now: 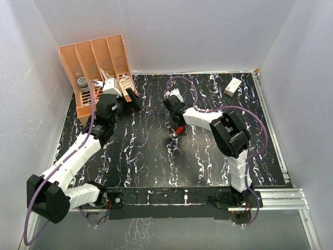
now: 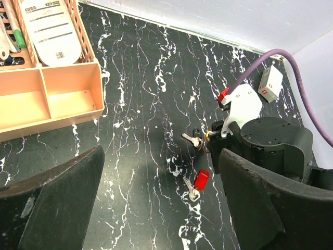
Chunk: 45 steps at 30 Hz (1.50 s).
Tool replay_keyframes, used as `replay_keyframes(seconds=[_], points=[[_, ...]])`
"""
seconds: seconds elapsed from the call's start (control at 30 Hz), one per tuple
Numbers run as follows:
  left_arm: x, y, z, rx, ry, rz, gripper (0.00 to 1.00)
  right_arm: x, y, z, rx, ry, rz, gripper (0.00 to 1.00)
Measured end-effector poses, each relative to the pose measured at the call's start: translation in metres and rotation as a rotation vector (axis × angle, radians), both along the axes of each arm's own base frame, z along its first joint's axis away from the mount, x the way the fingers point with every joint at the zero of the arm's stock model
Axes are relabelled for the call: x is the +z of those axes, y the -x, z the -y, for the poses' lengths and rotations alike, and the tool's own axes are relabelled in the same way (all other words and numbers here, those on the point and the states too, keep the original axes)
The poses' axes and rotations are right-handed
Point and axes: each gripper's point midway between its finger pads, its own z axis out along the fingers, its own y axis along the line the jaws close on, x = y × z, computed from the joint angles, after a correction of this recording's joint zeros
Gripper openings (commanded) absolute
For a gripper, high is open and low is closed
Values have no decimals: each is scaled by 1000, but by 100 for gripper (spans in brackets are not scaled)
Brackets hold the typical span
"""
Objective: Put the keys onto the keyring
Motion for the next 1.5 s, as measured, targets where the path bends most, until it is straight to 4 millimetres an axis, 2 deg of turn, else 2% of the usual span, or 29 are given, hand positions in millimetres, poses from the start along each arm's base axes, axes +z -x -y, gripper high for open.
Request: replay_keyframes(seconds=[1.5], points=[[-1, -3, -9, 24, -3, -3, 90, -2, -6, -14, 26, -2, 2, 0]])
